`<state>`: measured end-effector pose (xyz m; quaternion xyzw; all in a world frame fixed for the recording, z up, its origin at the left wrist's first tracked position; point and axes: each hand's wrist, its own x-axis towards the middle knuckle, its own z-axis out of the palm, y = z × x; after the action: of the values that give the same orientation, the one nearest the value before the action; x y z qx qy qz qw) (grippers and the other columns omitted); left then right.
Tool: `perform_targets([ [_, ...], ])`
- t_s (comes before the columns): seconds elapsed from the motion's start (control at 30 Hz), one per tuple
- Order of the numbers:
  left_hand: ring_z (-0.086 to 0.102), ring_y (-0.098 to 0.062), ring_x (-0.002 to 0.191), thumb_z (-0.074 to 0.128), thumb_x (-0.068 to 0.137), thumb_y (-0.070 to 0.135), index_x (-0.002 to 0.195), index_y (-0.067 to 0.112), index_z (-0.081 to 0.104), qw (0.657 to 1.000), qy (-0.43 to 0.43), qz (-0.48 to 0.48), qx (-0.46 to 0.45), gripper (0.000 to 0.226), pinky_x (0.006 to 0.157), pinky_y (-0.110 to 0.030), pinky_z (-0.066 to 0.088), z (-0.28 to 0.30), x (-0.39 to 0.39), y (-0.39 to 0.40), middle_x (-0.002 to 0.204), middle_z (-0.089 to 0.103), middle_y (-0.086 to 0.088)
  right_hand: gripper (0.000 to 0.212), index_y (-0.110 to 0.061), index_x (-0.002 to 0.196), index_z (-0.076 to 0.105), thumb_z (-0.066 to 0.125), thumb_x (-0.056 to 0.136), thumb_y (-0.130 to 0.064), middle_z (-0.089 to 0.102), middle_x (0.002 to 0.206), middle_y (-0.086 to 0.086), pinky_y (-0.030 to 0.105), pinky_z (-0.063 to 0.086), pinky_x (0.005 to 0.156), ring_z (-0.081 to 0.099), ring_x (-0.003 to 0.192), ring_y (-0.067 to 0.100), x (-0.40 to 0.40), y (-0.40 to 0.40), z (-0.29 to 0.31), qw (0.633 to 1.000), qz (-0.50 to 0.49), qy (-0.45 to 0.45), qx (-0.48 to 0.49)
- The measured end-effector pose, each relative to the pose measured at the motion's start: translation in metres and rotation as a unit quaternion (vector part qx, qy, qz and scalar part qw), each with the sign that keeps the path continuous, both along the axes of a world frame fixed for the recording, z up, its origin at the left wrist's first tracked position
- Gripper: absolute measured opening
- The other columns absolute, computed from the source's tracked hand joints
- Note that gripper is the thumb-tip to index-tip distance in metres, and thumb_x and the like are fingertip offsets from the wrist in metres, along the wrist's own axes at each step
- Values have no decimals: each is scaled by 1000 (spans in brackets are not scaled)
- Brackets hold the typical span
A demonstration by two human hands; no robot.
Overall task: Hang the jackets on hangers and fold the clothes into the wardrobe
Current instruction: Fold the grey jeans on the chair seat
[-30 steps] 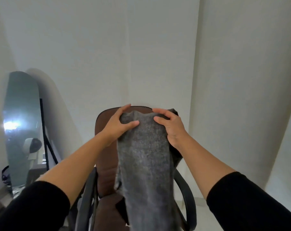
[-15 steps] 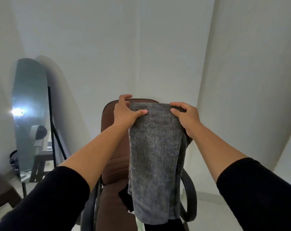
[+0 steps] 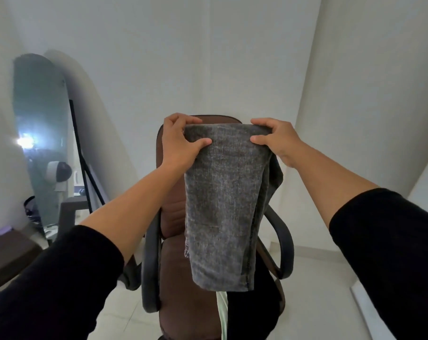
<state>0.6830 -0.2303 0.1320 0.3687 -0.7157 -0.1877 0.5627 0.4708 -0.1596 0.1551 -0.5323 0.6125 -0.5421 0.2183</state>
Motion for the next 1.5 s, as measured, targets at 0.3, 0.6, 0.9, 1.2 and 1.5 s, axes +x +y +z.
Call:
perform_targets([
  [0.3,40,-5,104,82,66,29,113,29,56,998,-45,5,44,54,94,-18,38,-18,-7,-44,122,42,3,39,-23,118,63,68,82,-6,53,131,8,34,48,97,52,115,22,-7,-50,-19,996,-14,-8,85],
  [0.6,36,-7,111,80,71,19,125,28,48,970,-120,-16,209,63,97,-16,27,-168,-80,-173,131,35,-1,61,-33,131,52,67,81,-1,47,138,3,42,43,103,47,124,25,-81,-183,-179,979,-26,1,200],
  [0.9,35,-9,103,64,82,-1,133,25,44,930,-188,-44,312,61,61,10,27,-266,-146,-299,136,28,-9,66,-29,137,46,70,80,-6,51,137,4,31,40,107,51,122,21,-148,-303,-287,963,-38,21,267],
  [1.2,40,-16,121,68,84,32,140,29,29,927,-135,-46,346,68,93,-24,32,-294,-137,-274,136,34,-7,73,-31,139,43,73,77,-5,53,135,0,36,45,103,53,120,18,-138,-271,-317,957,-59,-26,282],
  [1.5,42,-21,121,62,85,47,148,27,12,898,-111,-60,421,83,91,-28,36,-368,-66,-134,137,36,-12,54,-25,121,57,75,74,-7,59,121,0,27,44,87,56,108,20,-44,-107,-385,936,-145,15,321],
])
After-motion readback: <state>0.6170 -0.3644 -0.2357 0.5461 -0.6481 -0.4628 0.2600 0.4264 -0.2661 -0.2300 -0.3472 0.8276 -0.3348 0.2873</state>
